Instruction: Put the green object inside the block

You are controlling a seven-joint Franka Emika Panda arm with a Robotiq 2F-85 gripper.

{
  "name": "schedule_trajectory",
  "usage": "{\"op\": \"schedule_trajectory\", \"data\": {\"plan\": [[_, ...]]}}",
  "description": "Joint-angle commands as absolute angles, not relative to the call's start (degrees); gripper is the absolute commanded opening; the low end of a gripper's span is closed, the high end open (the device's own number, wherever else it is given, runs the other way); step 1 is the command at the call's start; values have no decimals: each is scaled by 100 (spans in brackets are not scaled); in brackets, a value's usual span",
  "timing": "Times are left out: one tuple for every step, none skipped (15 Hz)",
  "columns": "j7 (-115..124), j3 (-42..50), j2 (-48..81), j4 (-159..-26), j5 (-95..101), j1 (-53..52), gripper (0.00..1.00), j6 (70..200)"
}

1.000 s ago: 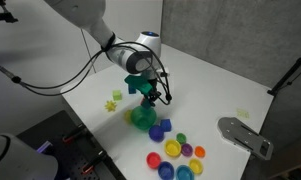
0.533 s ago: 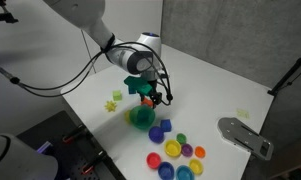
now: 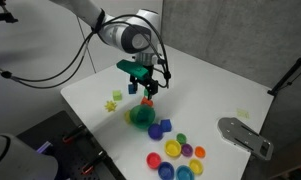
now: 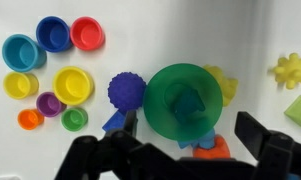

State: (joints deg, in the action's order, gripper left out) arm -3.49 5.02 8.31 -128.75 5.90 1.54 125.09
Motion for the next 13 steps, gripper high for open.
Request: {"op": "schedule_trajectory", "data": {"plan": [[-221,363,8,-13023,567,140,100,11655],[-223,328,-205,-13054,575,133,100,11451],[-229,296,-448,-13112,560,130,100,11319],[-213,268,-660,-13148,542,130,100,11205],[-221,247,-877,-13182,508,133,100,11097],[-202,229,-1046,-13192,528,137,100,10980],[-183,216,-1222,-13228,560,145,100,10913],[-213,217,-1389,-13252,538,154,100,10774],[-321,237,-1524,-13276,489,159,100,10533],[-345,231,-1152,-13098,569,152,100,10765],[-345,232,-1298,-13137,568,151,100,10635],[-345,233,-1400,-13180,567,151,100,10582],[-345,233,-1453,-13218,567,150,100,10572]]}}
